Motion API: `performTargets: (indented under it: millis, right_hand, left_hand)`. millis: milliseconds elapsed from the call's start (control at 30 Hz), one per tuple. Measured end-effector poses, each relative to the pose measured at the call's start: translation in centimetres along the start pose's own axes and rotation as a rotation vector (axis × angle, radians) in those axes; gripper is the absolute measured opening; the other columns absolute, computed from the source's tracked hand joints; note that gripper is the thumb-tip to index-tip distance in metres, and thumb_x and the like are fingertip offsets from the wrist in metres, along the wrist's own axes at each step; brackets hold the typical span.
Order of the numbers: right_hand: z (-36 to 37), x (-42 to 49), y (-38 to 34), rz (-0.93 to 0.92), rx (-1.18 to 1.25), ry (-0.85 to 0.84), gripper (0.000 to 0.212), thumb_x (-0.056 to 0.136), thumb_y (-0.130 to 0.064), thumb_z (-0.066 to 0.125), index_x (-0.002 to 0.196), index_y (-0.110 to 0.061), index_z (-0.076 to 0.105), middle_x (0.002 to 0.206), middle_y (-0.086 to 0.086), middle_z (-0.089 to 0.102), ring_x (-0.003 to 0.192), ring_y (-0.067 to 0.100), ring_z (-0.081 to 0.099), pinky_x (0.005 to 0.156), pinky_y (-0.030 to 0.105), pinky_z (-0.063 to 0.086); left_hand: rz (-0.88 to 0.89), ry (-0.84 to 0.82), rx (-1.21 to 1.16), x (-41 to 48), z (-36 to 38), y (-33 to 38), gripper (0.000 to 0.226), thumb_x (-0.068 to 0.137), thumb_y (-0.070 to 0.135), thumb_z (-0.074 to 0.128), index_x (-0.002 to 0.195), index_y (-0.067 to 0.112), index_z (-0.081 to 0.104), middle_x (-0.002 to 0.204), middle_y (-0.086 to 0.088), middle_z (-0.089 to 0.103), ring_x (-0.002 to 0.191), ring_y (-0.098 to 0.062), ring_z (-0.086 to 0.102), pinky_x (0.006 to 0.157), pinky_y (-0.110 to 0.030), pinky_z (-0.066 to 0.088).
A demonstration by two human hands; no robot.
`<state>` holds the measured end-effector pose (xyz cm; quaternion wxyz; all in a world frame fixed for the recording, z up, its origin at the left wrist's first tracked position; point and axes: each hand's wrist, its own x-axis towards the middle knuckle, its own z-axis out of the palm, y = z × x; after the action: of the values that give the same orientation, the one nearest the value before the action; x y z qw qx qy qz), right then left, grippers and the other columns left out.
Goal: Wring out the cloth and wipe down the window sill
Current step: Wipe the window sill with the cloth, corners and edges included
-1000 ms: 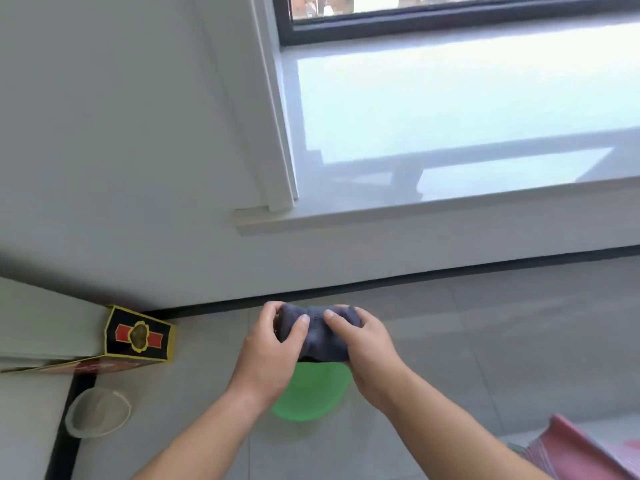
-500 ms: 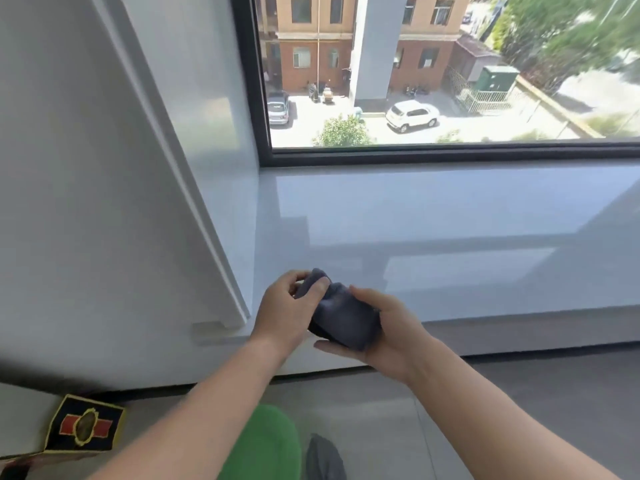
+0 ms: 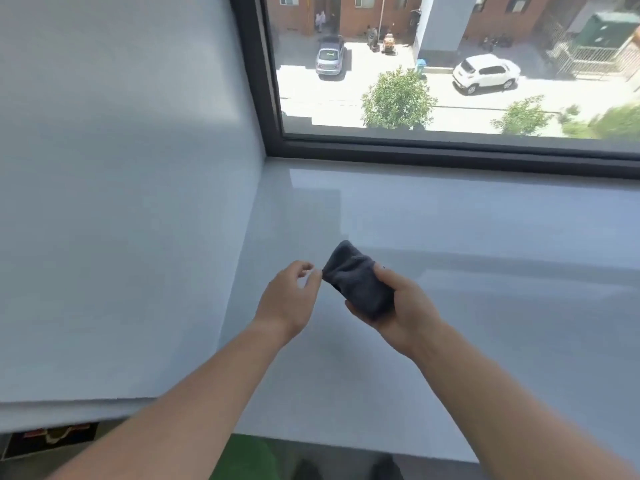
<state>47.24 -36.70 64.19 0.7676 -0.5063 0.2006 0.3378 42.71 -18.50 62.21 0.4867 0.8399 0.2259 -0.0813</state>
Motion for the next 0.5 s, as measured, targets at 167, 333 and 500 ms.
performTargets:
  millis: [167,333,500]
  right_hand:
    - [0.9,8.2,-5.1,-0.205,-0.325,0.003,0.029,0.088,-0.028,0.061,0.114,-0.019,0.072,0.109,0.002,0.074,0.107,0.022,0.068,0.095,0.042,0.053]
    - [4.5,18.7,-9.0,-0.615,-0.820,0.016,0.017,0.090,-0.028,0.060,0.104,-0.028,0.069,0.091,-0.004,0.070,0.084,0.013,0.064,0.071,0.032,0.053]
    - [6.5,26.5,-7.1,-0.926,-1.589,-0.196,0.051,0.089,-0.046,0.055,0.129,-0.014,0.060,0.145,0.004,0.051,0.139,0.027,0.037,0.113,0.040,0.030]
  left_hand:
    - [0.036,0.138,0.416,7.0,0.5,-0.7,0.052,0.100,0.044,0.042,0.147,0.020,0.041,0.157,-0.002,0.035,0.146,-0.018,0.027,0.119,-0.037,0.023]
    - [0.028,0.207,0.622,15.1,0.5,-1.7,0.061,0.100,0.048,0.037,0.154,0.023,0.025,0.166,-0.007,0.011,0.153,-0.024,0.003,0.123,-0.040,0.006]
    - [0.094,0.284,0.720,16.9,0.9,-4.2,0.072,0.092,0.058,0.020,0.155,0.023,0.025,0.166,-0.005,0.011,0.153,-0.022,0.002,0.123,-0.039,0.001]
